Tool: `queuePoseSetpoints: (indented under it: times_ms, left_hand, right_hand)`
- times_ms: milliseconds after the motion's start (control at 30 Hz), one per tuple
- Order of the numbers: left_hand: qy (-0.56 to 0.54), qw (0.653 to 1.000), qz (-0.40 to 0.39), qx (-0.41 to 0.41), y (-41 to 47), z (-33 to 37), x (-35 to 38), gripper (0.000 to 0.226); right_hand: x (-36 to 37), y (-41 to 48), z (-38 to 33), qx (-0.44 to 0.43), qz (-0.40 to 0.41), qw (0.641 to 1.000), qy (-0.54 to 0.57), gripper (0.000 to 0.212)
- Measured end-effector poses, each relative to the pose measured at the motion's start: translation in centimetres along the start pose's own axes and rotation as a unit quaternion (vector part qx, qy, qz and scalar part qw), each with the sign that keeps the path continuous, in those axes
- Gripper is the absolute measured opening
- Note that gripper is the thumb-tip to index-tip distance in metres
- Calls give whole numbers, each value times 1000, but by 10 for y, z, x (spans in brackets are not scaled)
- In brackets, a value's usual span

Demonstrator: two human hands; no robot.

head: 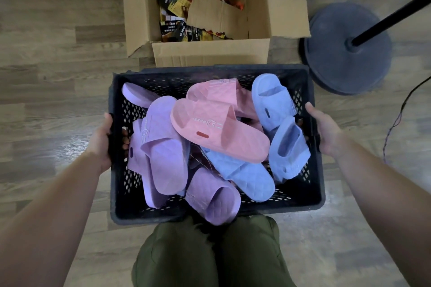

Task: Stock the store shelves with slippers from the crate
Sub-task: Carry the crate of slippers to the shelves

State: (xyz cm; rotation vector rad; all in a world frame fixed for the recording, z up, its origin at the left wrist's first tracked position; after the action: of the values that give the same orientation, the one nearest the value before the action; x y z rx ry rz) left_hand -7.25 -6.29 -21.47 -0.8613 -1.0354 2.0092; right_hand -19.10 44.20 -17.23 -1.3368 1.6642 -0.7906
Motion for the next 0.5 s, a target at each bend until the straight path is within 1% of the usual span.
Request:
queuePoseSetpoints:
  times_ms: [200,333,500]
  left_hand:
    - [-19,1000,17,14,-76,34,-39,66]
    - [-34,999,22,5,-158,53,-84,65]
    - [-96,995,39,-13,-273,67,-145,63]
  right_hand:
    - [-8,-77,-34,2,10,1000,-10,45]
    - [-8,-156,-63,6,-8,1000,-23,44]
    - [-8,-267,-101,-23,-25,998,-51,46]
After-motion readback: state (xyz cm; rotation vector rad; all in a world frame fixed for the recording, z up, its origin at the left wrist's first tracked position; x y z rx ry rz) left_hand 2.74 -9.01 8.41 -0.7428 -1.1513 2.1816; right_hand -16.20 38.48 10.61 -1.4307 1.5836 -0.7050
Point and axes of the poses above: each hand's wrist, its own y-axis towards the middle knuckle, its own x-axis out of the palm, z = x × y, the point moved 9 cm from there along y, towards the middle knuckle, and after that the axes turned 11 degrees about z, right-handed, at the moved point
